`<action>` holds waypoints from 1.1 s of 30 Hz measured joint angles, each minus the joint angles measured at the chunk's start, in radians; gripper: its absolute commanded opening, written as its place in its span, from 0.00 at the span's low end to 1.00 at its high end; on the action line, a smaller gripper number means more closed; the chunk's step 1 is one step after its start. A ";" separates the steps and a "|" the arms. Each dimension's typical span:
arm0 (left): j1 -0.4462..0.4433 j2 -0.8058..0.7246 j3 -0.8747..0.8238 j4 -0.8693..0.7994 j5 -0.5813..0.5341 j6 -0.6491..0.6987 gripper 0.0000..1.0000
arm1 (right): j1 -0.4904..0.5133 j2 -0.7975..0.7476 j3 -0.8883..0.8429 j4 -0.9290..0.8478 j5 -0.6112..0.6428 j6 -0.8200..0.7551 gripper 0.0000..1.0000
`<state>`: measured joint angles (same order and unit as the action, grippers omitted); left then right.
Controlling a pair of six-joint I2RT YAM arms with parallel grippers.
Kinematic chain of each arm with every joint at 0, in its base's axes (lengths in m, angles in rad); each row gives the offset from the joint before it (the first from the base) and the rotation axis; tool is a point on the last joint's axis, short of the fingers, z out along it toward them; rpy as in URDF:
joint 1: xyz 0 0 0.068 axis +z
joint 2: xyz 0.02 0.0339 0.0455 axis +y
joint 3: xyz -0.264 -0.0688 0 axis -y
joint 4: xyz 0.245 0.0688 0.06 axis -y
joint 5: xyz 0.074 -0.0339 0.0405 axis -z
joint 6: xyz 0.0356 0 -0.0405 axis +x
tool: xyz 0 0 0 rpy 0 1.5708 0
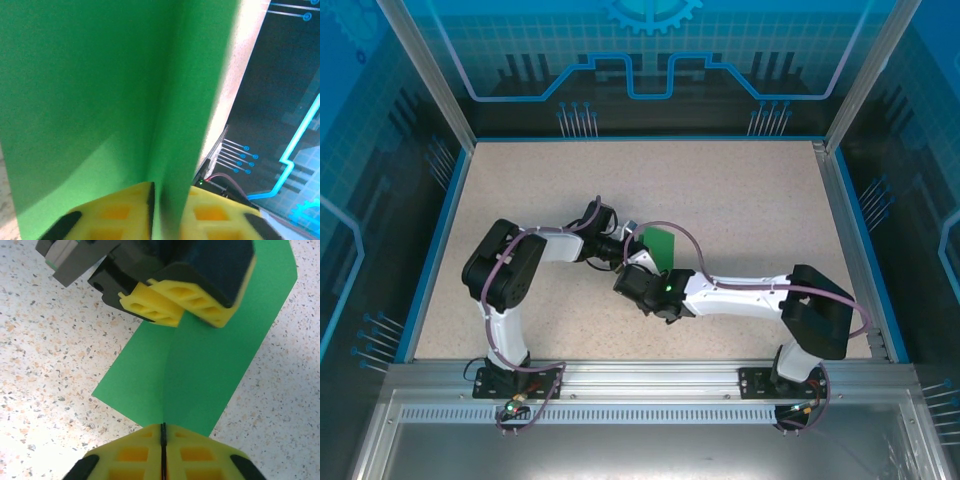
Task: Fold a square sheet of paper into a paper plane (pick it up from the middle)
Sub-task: Fold the triangle a second time at the center of the table.
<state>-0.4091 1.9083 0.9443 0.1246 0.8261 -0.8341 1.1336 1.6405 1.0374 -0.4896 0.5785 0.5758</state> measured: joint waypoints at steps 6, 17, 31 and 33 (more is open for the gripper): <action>0.000 -0.058 0.000 -0.043 -0.062 0.006 0.54 | -0.053 -0.043 -0.066 0.058 -0.087 -0.014 0.00; -0.013 -0.254 -0.086 -0.140 -0.282 0.000 0.50 | -0.311 -0.199 -0.300 0.328 -0.518 -0.044 0.00; -0.176 -0.303 -0.155 -0.211 -0.434 -0.005 0.15 | -0.496 -0.229 -0.371 0.454 -0.819 -0.046 0.00; -0.187 -0.294 -0.154 -0.209 -0.441 -0.005 0.13 | -0.496 -0.229 -0.371 0.455 -0.830 -0.046 0.00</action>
<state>-0.5957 1.6146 0.7898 -0.0849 0.3851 -0.8394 0.6376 1.4120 0.6662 -0.0349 -0.2516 0.5297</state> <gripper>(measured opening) 0.147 0.043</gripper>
